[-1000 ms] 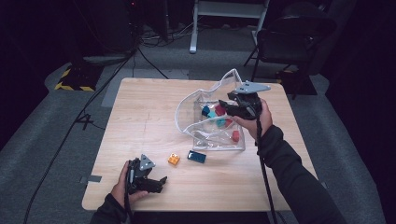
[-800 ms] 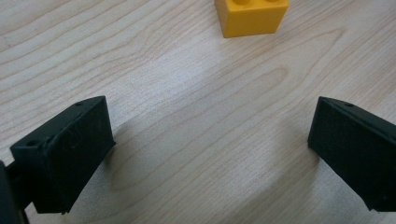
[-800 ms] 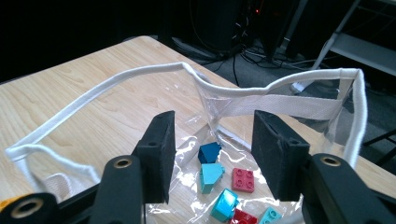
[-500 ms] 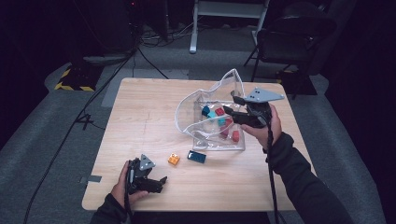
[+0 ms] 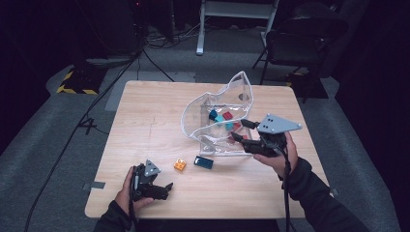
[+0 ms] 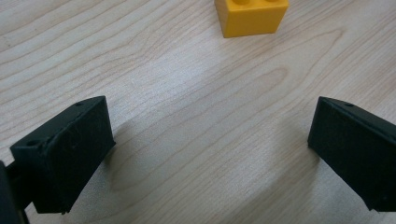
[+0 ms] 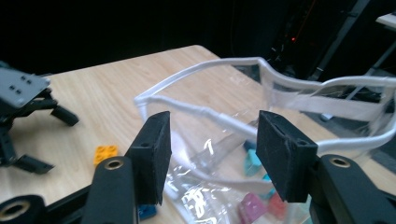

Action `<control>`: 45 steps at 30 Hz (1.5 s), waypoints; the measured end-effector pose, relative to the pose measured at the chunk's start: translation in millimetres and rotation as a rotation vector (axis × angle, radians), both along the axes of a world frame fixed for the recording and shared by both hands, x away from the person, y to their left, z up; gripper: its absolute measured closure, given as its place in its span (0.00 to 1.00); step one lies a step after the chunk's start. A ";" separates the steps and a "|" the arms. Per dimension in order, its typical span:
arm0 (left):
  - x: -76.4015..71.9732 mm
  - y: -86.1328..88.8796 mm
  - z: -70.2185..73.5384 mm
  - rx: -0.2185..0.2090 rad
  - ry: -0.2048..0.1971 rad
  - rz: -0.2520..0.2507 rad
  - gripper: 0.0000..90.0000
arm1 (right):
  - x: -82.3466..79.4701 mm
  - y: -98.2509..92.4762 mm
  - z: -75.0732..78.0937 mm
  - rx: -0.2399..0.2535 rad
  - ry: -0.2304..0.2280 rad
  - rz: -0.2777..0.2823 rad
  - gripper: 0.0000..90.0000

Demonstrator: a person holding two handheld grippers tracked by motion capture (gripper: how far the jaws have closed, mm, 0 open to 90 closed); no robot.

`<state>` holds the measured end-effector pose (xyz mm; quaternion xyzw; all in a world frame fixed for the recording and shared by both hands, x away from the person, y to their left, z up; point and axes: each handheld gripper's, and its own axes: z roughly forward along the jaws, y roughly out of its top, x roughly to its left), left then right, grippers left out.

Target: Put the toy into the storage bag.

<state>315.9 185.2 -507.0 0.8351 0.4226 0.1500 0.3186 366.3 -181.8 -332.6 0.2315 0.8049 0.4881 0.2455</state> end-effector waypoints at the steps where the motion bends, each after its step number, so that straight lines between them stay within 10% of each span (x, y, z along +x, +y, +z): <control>1: 0.0 0.0 0.0 0.000 0.000 0.000 0.00 | -1.9 0.1 -4.0 0.001 0.005 0.008 0.51; 23: 0.0 0.0 0.1 0.001 0.000 0.001 0.00 | -7.5 26.7 -124.3 -0.124 0.174 0.219 0.41; 45: 0.3 0.0 0.2 0.005 -0.001 -0.002 0.00 | 20.2 68.4 -169.1 -0.170 0.221 0.167 0.42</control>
